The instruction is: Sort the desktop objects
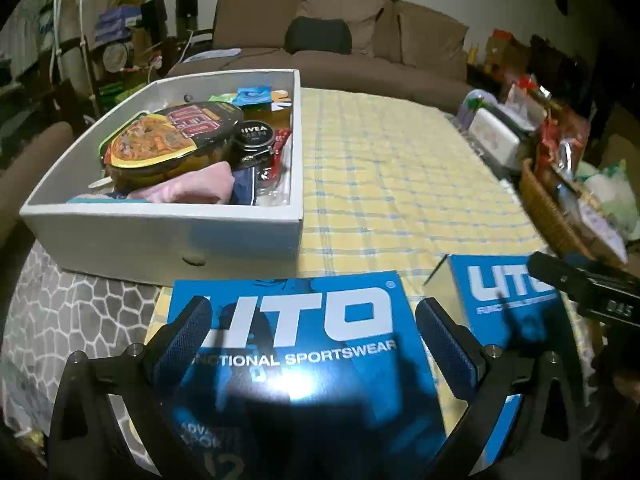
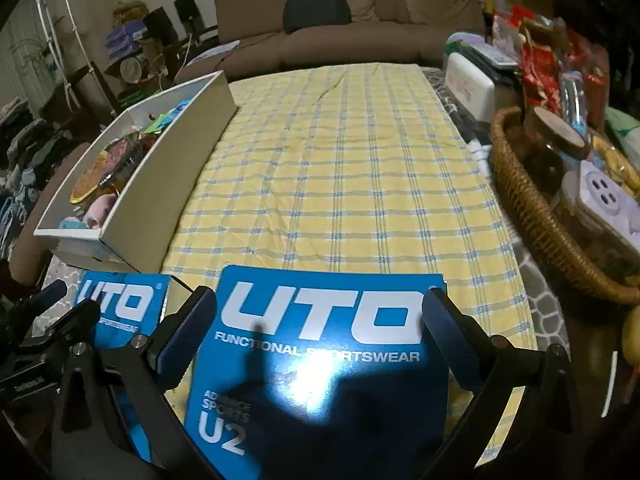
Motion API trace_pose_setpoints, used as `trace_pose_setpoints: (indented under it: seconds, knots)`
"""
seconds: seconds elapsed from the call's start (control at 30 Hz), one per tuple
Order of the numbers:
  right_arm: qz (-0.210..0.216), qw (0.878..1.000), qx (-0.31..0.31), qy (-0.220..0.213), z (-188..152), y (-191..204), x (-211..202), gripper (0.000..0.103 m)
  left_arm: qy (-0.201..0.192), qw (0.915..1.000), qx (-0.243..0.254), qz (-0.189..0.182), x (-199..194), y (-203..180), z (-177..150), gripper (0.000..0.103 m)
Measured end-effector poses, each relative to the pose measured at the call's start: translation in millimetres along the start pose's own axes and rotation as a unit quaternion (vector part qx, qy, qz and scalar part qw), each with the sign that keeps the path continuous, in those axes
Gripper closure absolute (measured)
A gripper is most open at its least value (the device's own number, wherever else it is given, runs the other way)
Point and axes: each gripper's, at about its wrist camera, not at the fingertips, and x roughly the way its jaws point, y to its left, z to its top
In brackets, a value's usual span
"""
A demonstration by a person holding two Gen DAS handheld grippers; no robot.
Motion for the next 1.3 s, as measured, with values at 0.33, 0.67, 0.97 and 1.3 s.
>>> trace_pose_setpoints:
  seconds: [0.33,0.67,0.97,1.3]
  knots:
    - [-0.027,0.999,-0.019,0.017,-12,1,28,0.0,0.023,0.9997,-0.002,0.011,36,-15,2,0.0]
    - [-0.052,0.998,-0.041,0.015,-7,16,43,0.0,0.047,0.9979,0.021,0.04,53,-27,11,0.0]
    - [-0.06,0.997,-0.037,0.013,-4,19,46,0.0,0.085,0.9811,0.111,0.134,73,-63,7,0.0]
    - [-0.015,1.0,0.006,-0.003,-1,4,39,0.0,0.024,0.9994,-0.024,-0.007,37,-10,13,0.0]
